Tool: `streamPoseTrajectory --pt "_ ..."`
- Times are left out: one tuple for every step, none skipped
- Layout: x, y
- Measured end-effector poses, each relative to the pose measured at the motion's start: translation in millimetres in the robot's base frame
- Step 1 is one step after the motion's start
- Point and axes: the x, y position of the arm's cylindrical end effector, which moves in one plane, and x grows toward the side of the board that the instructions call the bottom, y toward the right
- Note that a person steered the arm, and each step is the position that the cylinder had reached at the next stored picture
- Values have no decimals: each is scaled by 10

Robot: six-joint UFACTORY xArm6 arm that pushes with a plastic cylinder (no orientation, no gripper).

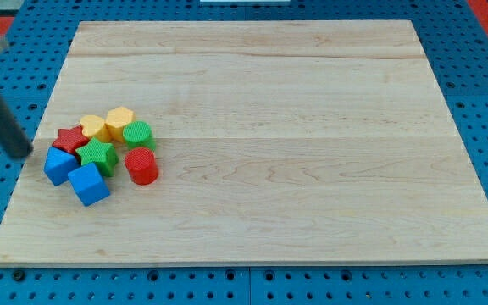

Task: Separate the blue cube from the group of blocks

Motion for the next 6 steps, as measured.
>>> streamPoseTrajectory --pt "122 62" --pt "190 547" --pt "201 1286" --pt "217 1969" --pt "164 1902" --pt "-15 1957"
